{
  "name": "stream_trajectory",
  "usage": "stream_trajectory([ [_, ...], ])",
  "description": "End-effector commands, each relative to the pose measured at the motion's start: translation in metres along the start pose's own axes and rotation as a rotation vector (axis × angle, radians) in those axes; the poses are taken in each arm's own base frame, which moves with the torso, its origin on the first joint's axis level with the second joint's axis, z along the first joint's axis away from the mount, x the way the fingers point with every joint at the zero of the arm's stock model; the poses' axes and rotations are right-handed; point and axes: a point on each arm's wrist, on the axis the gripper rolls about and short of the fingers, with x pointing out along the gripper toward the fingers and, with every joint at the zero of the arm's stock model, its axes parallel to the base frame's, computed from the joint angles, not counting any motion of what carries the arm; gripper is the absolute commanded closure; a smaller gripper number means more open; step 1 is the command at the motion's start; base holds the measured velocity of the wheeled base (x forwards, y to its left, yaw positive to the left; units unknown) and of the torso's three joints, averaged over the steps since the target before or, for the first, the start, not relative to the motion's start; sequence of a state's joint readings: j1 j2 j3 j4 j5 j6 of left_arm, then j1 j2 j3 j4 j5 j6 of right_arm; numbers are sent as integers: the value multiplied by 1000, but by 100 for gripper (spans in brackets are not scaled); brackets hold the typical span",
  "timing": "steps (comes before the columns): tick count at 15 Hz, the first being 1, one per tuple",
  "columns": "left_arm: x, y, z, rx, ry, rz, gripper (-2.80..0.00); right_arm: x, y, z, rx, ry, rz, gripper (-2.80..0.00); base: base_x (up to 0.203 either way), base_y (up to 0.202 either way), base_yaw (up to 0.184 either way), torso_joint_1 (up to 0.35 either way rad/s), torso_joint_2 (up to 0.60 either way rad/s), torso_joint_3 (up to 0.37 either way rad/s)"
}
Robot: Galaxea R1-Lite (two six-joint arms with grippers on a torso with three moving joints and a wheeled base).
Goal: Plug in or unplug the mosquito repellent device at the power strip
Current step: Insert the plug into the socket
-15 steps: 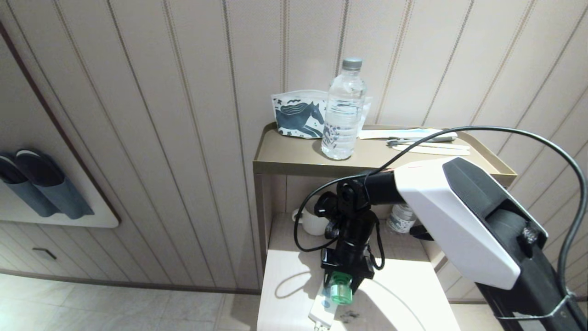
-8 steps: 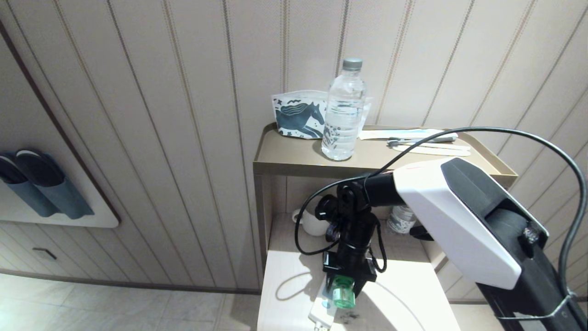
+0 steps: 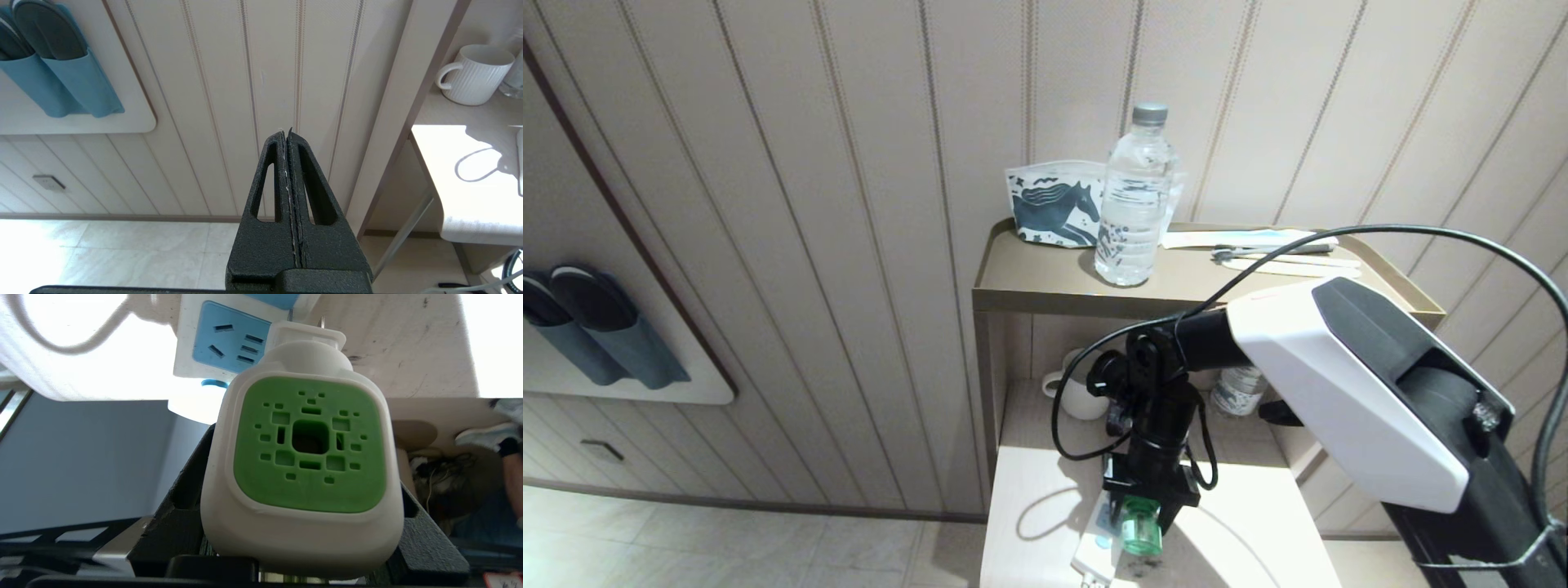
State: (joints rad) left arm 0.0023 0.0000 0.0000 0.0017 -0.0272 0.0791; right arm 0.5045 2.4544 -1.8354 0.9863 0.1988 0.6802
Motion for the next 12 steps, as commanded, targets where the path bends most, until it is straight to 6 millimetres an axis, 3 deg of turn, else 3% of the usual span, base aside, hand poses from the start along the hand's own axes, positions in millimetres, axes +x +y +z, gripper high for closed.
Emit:
stream_trajectory([
  [1,0,0,0,1,0,0,0,-2,-1,-6,-5,-12,-3,0,0,0,0,0,0,0],
  [12,0,0,0,1,0,-1,0,-4,1,-12,-26,-103,47,0,0,0,0,0,0,0],
])
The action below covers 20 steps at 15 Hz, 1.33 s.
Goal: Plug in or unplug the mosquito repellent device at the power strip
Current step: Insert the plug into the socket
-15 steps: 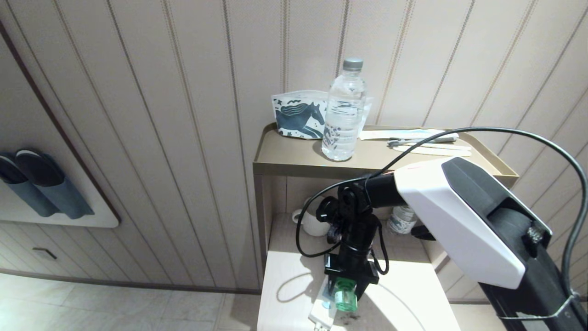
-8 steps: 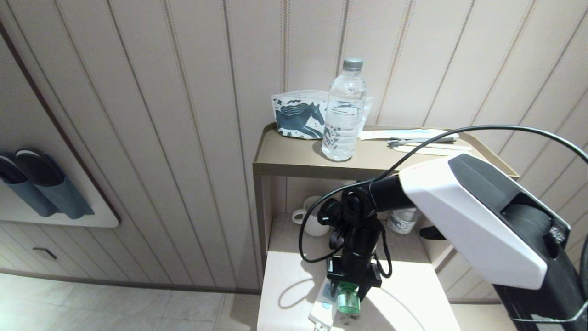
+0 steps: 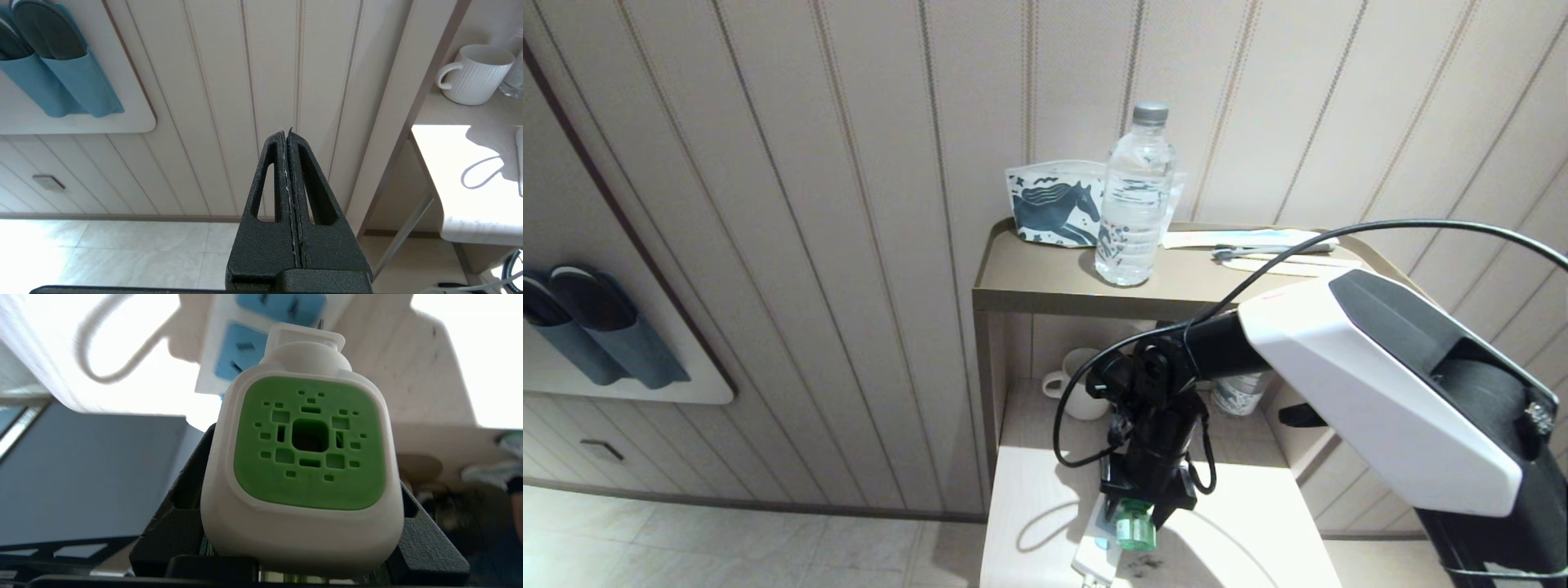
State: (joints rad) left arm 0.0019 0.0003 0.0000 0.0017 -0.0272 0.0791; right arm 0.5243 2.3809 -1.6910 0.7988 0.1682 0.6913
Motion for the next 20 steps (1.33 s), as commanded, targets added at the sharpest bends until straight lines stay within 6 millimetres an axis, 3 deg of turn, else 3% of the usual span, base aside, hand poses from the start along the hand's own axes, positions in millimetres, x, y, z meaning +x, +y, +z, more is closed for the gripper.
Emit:
stream_trajectory([
  [1,0,0,0,1,0,1,0,-1,0,-1,3,-2,2,0,0,0,0,0,0,0],
  [20,0,0,0,1,0,1,0,-3,2,4,-27,-19,17,0,0,0,0,0,0,0],
])
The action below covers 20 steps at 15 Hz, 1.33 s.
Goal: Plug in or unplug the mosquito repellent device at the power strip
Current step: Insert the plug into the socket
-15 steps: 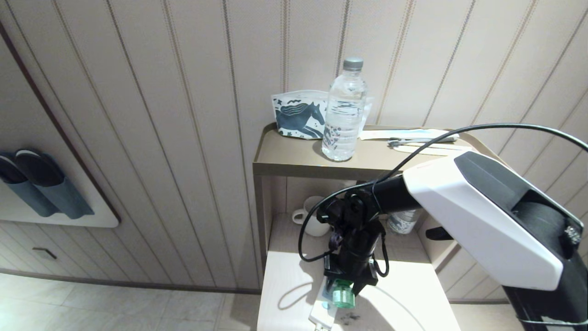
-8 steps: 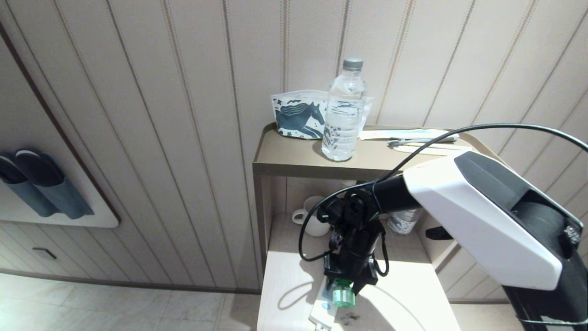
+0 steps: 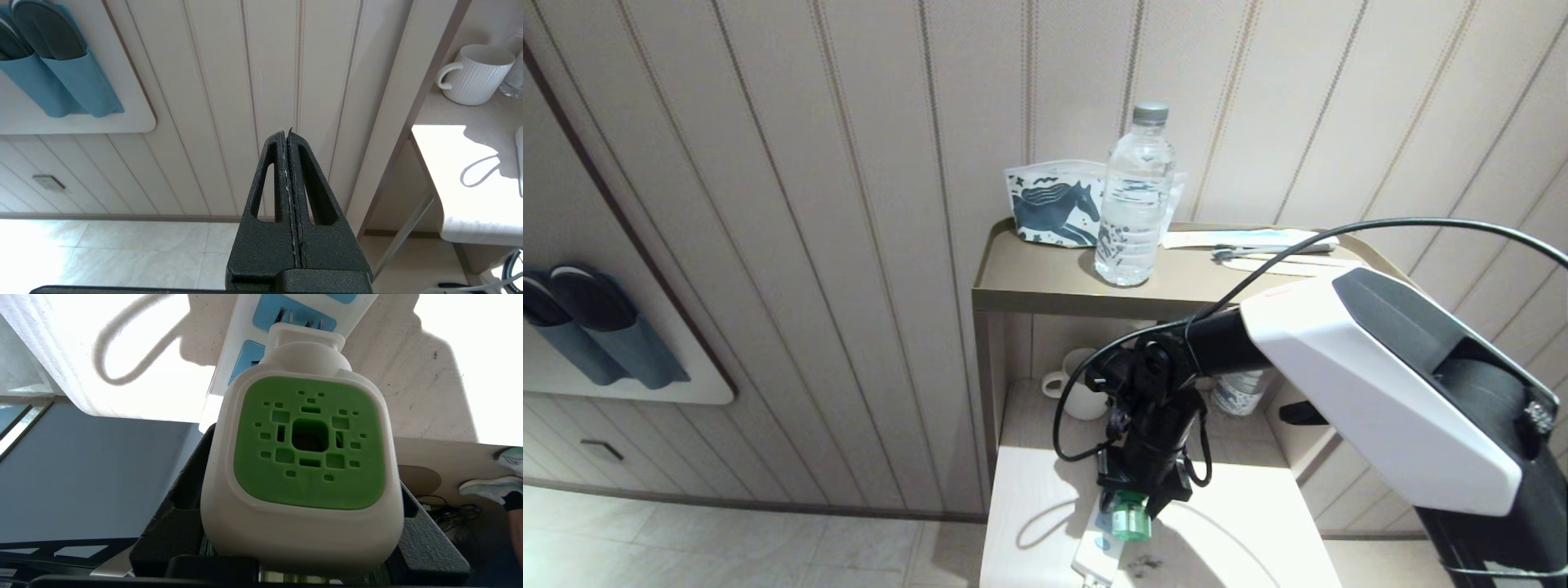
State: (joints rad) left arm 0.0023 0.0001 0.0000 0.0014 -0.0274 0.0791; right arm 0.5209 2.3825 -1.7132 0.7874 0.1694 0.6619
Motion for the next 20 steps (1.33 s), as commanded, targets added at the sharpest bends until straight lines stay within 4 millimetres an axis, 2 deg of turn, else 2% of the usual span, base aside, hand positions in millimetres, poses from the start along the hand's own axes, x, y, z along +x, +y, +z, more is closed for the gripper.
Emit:
stream_trajectory([
  [1,0,0,0,1,0,1,0,2,-1,-1,1,10,-7,0,0,0,0,0,0,0],
  [7,0,0,0,1,0,0,0,2,0,-3,-39,21,-5,0,0,0,0,0,0,0],
  [9,0,0,0,1,0,-1,0,5,21,-15,-94,17,10,0,0,0,0,0,0,0],
  [10,0,0,0,1,0,-1,0,3,25,-11,-89,4,22,0,0,0,0,0,0,0],
  [12,0,0,0,1,0,0,0,10,24,-10,-59,16,12,0,0,0,0,0,0,0],
  [20,0,0,0,1,0,1,0,-4,27,-11,30,-58,-8,0,0,0,0,0,0,0],
])
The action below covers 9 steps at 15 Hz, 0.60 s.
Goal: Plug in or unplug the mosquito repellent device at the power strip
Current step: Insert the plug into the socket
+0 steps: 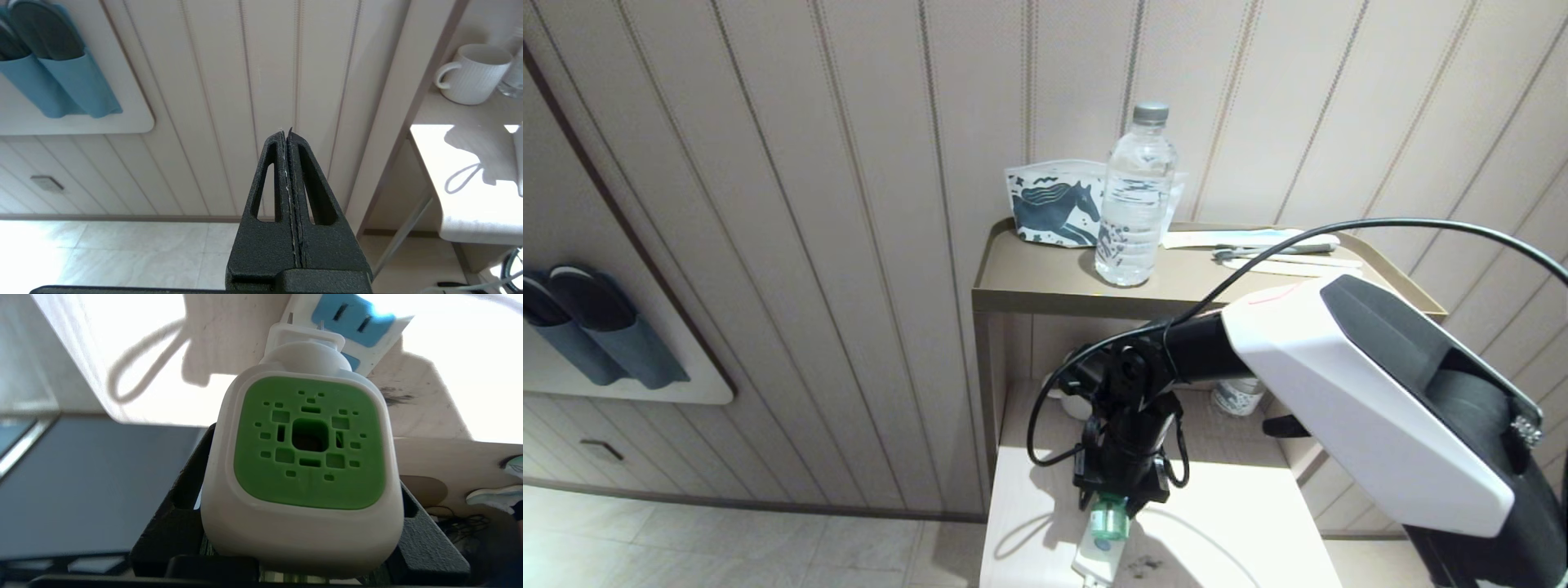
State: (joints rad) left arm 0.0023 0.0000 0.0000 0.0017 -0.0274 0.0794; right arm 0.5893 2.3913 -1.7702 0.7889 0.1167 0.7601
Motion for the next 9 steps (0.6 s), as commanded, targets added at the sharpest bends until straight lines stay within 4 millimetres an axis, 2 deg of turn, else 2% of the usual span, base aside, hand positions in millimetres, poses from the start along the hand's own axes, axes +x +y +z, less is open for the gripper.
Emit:
stream_trajectory([
  [1,0,0,0,0,0,1,0,-1,-2,0,26,-4,-8,0,0,0,0,0,0,0],
  [9,0,0,0,1,0,1,0,5,-10,-1,87,26,-29,0,0,0,0,0,0,0],
])
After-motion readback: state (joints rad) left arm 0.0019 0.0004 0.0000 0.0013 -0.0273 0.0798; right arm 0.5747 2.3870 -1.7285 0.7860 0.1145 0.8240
